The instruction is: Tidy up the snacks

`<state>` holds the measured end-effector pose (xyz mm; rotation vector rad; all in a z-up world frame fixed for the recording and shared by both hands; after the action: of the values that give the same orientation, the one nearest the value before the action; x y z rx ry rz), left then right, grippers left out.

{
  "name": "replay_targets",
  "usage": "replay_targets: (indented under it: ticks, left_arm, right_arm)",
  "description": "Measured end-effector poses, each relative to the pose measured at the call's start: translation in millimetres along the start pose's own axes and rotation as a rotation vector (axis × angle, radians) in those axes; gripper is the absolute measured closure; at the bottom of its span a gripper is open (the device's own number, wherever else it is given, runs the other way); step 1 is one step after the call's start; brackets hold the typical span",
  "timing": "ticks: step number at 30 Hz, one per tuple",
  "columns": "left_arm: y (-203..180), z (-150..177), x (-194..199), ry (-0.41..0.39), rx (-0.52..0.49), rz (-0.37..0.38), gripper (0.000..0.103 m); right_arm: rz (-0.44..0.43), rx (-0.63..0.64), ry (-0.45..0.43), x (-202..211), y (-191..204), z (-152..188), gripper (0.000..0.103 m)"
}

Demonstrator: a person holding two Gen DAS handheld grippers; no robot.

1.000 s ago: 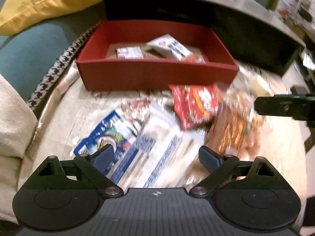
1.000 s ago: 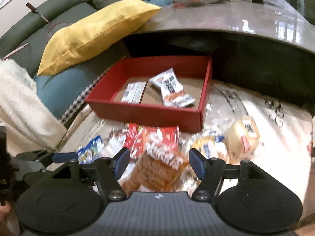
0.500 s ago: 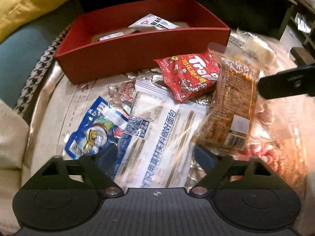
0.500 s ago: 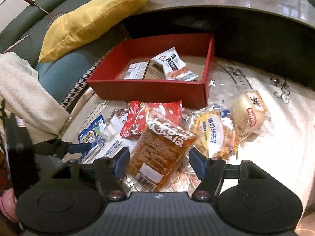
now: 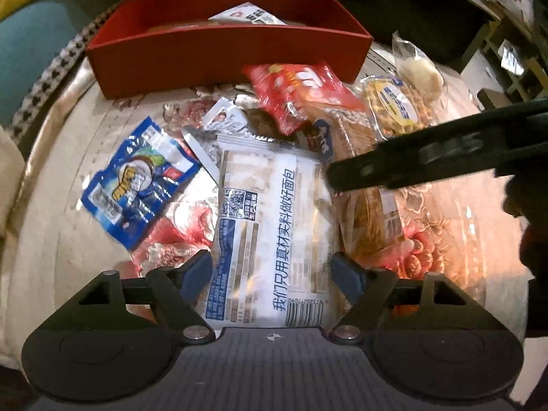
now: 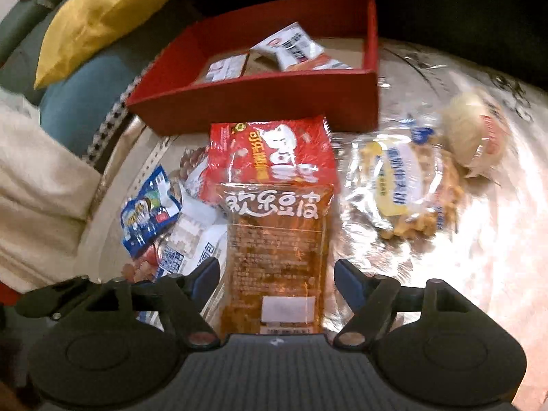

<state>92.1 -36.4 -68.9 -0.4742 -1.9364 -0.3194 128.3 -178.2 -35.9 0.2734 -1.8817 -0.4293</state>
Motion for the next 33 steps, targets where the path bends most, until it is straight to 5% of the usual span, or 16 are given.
replay_targets:
  ticks: [4, 6, 8, 18, 33]
  left_arm:
    - [1, 1, 0, -0.003, -0.003, -0.008, 0.018]
    - [4, 0, 0, -0.003, 0.010, -0.006, 0.017]
    - [7, -1, 3, -0.007, 0.024, 0.004, 0.016]
    - [-9, -21, -11, -0.017, 0.006, -0.029, 0.015]
    - [-13, -22, 1, -0.003, 0.066, -0.081, 0.031]
  right_arm:
    - [0.054, 0.077, 0.015, -16, 7, 5, 0.039]
    - [0.026, 0.113, 0.013, -11, 9, 6, 0.055]
    - [-0.001, 0.118, 0.018, -3, 7, 5, 0.057]
    - [-0.030, 0.062, -0.085, 53, -17, 4, 0.058]
    - [-0.061, 0.039, -0.158, 78, -22, -1, 0.057]
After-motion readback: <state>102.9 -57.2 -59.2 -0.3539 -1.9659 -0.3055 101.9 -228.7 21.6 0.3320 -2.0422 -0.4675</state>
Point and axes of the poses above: each gripper's, at about its wrist camera, not at the fingertips, and x roughly against the way its jaws point, y to its left, z to its underside, the point moved 2 cm from there along -x, roughly the way its jaws point, and after that the axes turned 3 degrees about -z, right-handed, at the moved point
